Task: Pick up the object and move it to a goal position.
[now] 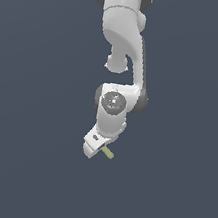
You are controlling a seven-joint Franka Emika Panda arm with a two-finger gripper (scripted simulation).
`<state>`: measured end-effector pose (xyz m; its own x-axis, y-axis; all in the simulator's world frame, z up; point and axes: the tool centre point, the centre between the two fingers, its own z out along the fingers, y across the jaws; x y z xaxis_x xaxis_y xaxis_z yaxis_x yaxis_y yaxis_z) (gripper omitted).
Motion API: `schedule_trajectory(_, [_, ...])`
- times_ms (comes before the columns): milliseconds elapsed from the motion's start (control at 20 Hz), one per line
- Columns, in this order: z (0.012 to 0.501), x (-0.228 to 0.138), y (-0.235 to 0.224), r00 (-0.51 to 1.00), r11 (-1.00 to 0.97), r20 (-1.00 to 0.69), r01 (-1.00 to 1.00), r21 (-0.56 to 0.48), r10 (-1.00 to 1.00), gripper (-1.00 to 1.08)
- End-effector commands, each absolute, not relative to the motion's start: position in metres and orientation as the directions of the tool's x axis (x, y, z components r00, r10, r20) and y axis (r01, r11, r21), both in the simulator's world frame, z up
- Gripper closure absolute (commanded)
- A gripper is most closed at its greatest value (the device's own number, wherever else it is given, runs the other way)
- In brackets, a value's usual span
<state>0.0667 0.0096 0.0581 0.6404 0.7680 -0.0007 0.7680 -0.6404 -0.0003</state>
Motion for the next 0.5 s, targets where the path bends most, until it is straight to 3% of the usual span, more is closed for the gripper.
schedule_trajectory(0, [0.058,0.067,0.01,0.64,-0.64,-0.001,0.768,0.0,0.768,-0.92])
schedule_trajectory(450, [0.029,0.066,0.01,0.638,-0.638,0.0,0.77,0.0,0.77,-0.92])
